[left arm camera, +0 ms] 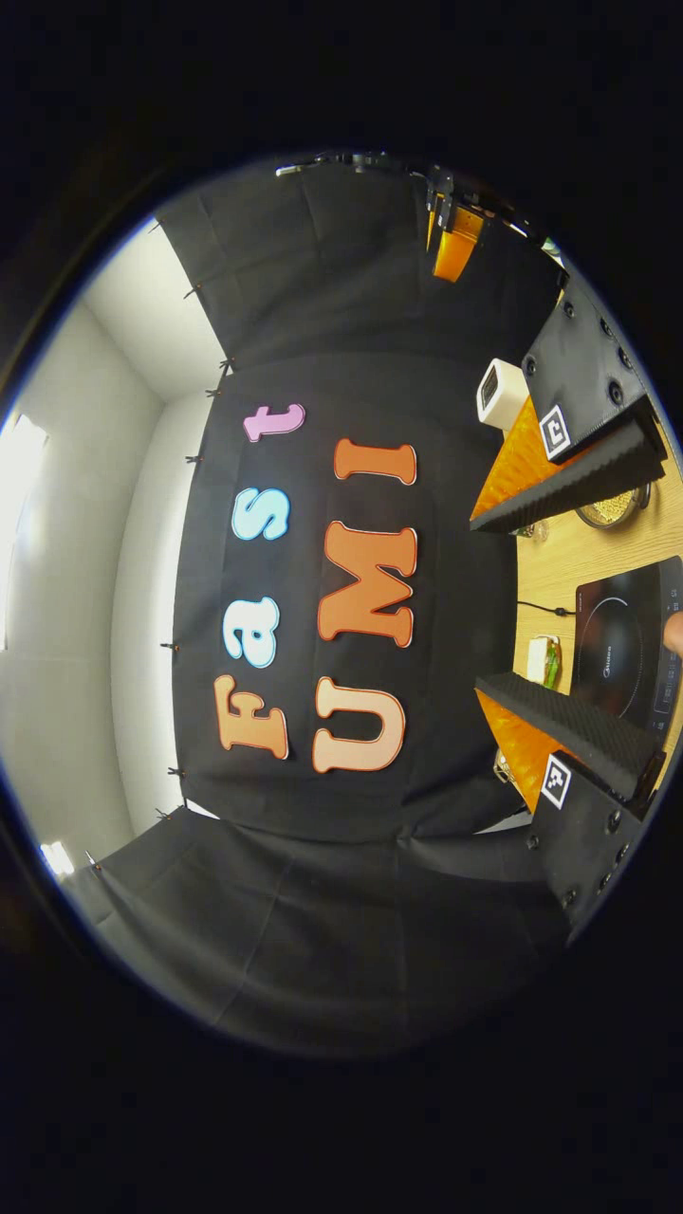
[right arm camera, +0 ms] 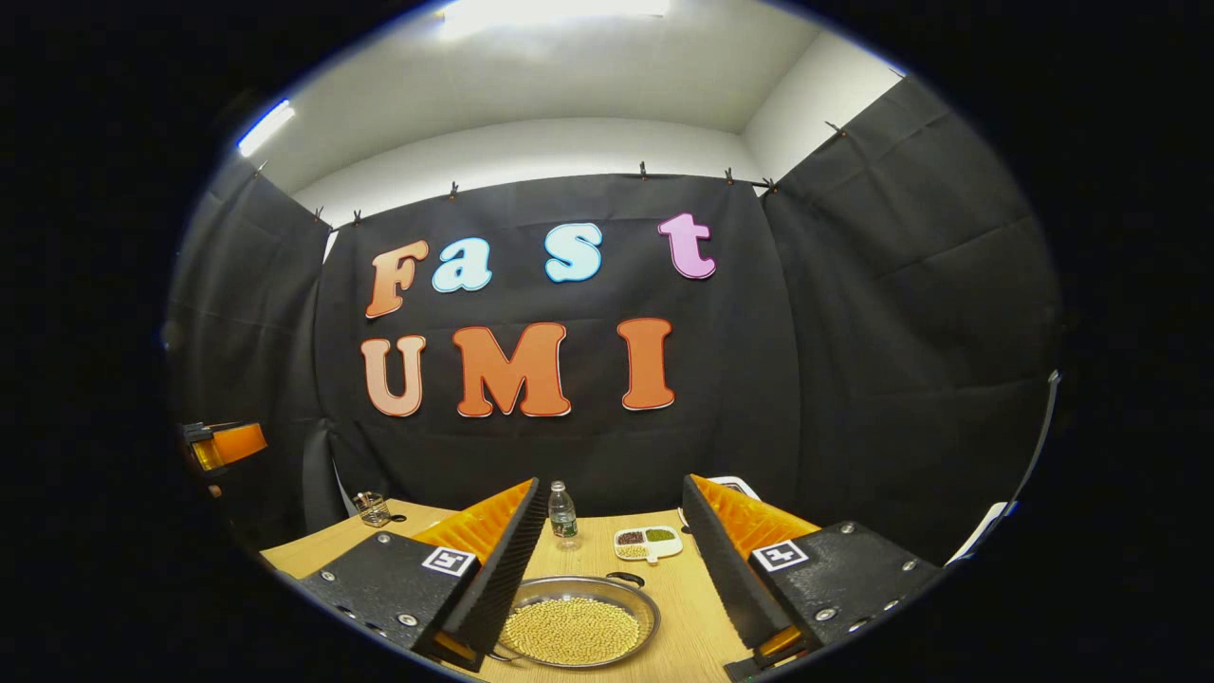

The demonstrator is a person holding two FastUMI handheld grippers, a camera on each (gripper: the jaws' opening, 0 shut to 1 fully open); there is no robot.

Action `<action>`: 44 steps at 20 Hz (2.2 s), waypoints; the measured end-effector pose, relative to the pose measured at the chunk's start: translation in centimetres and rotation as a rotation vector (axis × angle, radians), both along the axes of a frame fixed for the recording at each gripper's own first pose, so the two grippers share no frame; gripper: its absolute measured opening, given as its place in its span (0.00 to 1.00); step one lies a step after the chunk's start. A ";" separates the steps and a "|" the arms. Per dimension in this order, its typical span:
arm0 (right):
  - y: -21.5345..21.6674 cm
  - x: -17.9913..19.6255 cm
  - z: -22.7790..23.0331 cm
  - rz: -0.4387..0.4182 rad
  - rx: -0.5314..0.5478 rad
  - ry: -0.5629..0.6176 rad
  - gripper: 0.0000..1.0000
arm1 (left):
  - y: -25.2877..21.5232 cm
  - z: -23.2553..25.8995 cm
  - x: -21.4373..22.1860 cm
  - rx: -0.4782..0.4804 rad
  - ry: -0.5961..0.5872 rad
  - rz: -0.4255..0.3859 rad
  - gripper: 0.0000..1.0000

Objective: First push the handle of the pot to place it horizontally, then grasp the pot with both hands and set it on the induction cooktop.

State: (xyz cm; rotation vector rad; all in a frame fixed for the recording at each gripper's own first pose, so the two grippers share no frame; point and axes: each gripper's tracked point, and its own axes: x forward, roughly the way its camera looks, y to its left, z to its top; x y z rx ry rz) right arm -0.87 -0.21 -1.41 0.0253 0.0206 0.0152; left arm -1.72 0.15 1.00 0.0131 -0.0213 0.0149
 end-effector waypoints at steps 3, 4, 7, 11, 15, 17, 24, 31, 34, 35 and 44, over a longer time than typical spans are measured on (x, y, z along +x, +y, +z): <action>0.3 -0.1 -0.4 0.009 0.004 0.005 0.79 | 0.1 0.0 -0.1 -0.004 -0.001 -0.002 0.97; 0.4 -0.1 -0.5 0.012 0.004 0.006 0.72 | 0.1 0.0 -0.1 -0.007 -0.001 -0.001 0.97; 1.2 -0.2 -1.0 0.039 0.010 0.013 0.61 | 0.5 -0.3 -0.1 -0.008 0.004 0.007 0.97; 1.2 -0.1 -2.4 0.035 0.012 0.029 0.41 | 1.1 -0.9 -0.1 -0.013 0.022 0.012 0.97; 1.6 -0.3 -4.4 0.045 0.022 0.065 0.23 | 1.4 -1.3 0.1 -0.021 0.030 0.013 0.97; 1.8 -0.2 -5.6 0.054 0.028 0.085 0.16 | 1.7 -1.5 0.1 -0.027 0.032 0.018 0.97; 2.3 -0.6 -10.4 0.061 0.036 0.176 0.00 | 3.1 -3.1 0.5 -0.036 0.065 0.038 0.97; 2.6 -1.9 -16.4 0.068 -0.041 0.286 0.00 | 4.4 -3.7 0.8 -0.044 0.067 0.055 0.97; 2.7 -2.9 -18.9 0.072 -0.054 0.335 0.00 | 4.3 -4.1 0.9 -0.047 0.075 0.049 0.96; 2.8 -3.2 -19.7 0.077 -0.051 0.351 0.00 | 4.3 -4.2 0.9 -0.047 0.077 0.047 0.97; 4.2 -6.5 -26.9 0.111 -0.017 0.504 0.00 | 4.2 -4.9 0.5 -0.036 0.086 0.034 0.98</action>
